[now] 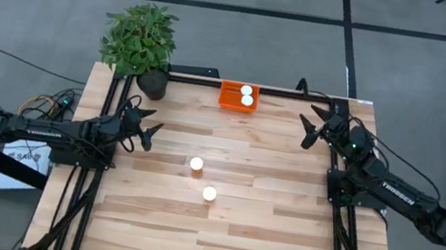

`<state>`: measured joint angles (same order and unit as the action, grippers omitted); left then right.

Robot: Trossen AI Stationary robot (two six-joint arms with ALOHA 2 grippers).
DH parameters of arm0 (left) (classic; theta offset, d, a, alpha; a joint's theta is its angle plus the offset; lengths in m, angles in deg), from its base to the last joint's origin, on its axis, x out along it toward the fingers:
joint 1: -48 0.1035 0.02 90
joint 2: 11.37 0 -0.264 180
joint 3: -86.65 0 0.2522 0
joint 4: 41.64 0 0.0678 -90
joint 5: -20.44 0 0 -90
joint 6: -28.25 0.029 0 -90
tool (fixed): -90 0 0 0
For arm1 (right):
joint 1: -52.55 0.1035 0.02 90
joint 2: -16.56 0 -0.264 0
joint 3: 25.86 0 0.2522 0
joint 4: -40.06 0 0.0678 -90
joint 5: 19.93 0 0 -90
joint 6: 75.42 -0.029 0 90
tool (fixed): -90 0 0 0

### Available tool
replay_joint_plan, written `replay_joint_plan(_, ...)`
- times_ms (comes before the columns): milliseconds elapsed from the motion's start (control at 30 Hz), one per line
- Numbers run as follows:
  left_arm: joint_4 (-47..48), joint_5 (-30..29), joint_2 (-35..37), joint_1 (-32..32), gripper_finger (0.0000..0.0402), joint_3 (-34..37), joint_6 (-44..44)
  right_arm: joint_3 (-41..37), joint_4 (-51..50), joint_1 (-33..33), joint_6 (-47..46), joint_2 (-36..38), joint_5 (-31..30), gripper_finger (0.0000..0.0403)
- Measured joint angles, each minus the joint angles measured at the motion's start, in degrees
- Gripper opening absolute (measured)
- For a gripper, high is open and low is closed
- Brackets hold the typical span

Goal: Pick and place pill bottles into a basket
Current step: Put the top orange pill bottle into the orange bin

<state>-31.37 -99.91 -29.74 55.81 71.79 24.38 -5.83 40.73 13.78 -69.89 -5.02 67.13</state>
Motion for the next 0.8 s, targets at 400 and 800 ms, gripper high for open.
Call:
replay_joint_plan(400, -0.6, 0.1, 0.0, 0.0, 0.0263, 0.0, 0.1, -5.8, 2.0, 0.0, -1.6, -0.1, -0.2, 0.0249)
replay_joint_plan(800, -8.4, 16.6, 0.0, 0.0, 0.0263, 0.1, -4.2, -5.9, 2.6, 0.0, -1.1, -0.1, -0.2, 0.0249)
